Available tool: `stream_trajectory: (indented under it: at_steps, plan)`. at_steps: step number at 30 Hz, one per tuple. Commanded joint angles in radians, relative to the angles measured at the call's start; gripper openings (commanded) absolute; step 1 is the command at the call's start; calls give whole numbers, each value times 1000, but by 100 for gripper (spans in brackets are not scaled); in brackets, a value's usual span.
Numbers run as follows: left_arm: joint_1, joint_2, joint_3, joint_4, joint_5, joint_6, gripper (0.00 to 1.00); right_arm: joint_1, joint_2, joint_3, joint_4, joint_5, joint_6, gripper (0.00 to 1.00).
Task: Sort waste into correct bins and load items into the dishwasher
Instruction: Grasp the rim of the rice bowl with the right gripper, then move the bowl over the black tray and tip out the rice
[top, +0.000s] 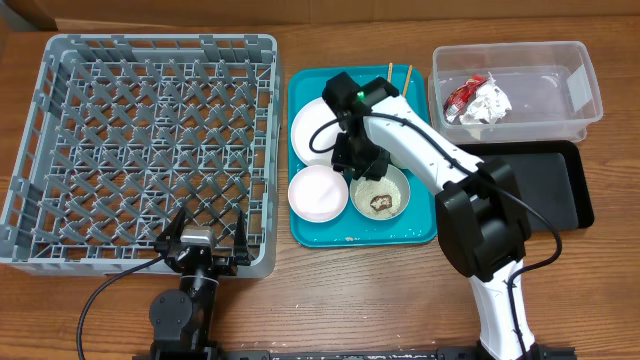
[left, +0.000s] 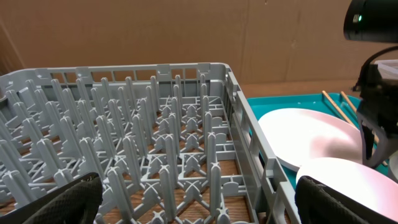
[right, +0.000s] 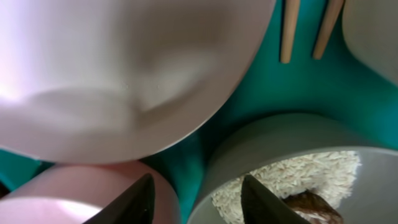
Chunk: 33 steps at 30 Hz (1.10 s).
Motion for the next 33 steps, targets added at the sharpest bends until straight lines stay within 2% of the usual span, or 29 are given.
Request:
stream_trajectory:
  at_steps: [1,6,10,19,26,33]
  plan:
    - [0,-9,-5,0,4,18,100,7,-3,-39,17,3,40,38]
    - [0,-9,-5,0,4,18,100,5,-5,-43,14,5,40,22]
    - [0,-9,-5,0,4,18,100,-1,-5,-43,-9,5,39,5]
    - [0,-9,-5,0,4,18,100,-3,-45,43,-156,0,5,4]
    - [0,-9,-5,0,4,18,100,-34,-172,181,-326,-104,-185,4]
    - [0,-9,-5,0,4,18,100,-192,-367,179,-426,-66,-368,4]
